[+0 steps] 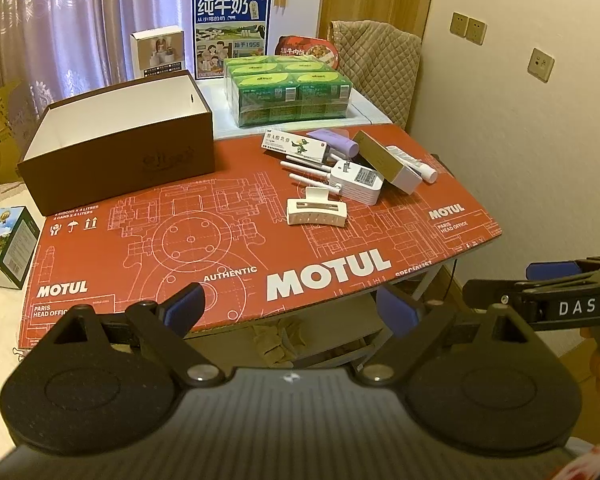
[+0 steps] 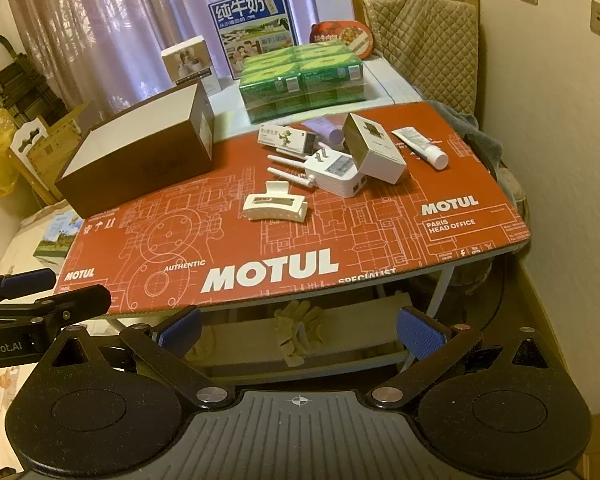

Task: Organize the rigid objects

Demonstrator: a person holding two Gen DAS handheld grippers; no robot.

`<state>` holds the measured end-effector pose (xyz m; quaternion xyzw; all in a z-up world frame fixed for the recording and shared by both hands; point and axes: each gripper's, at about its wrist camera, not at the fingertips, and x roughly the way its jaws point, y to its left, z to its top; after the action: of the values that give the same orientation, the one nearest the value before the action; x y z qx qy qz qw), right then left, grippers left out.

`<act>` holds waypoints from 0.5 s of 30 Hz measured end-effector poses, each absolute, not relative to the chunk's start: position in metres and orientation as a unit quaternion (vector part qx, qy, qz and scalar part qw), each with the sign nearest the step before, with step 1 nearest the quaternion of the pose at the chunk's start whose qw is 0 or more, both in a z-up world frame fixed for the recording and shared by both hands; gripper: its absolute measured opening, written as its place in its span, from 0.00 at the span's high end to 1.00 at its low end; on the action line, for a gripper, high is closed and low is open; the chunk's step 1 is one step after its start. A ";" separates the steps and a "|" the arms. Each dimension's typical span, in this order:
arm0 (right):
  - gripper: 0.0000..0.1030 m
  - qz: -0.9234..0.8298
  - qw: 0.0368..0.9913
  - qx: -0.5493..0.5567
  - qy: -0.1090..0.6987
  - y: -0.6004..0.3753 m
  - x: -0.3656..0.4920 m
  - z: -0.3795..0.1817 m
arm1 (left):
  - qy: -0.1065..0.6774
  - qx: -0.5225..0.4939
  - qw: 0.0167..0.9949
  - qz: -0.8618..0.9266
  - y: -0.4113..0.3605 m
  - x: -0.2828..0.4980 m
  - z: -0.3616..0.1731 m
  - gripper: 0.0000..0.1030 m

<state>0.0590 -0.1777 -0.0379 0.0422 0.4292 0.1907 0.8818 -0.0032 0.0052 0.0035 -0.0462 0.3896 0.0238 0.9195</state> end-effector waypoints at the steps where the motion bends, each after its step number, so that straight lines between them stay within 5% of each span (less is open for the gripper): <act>1: 0.02 0.191 0.882 0.042 0.429 -0.178 0.059 -0.038 | 0.390 -0.046 0.919 0.024 0.005 -0.003 0.004 0.12; 15: 0.02 0.192 0.882 0.040 0.428 -0.175 0.058 -0.039 | 0.388 -0.046 0.920 0.026 0.006 -0.008 0.003 0.12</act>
<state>0.0575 -0.1748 -0.0392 0.0404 0.4283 0.1917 0.8821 -0.0084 0.0060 0.0031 -0.0461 0.3879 0.0264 0.9202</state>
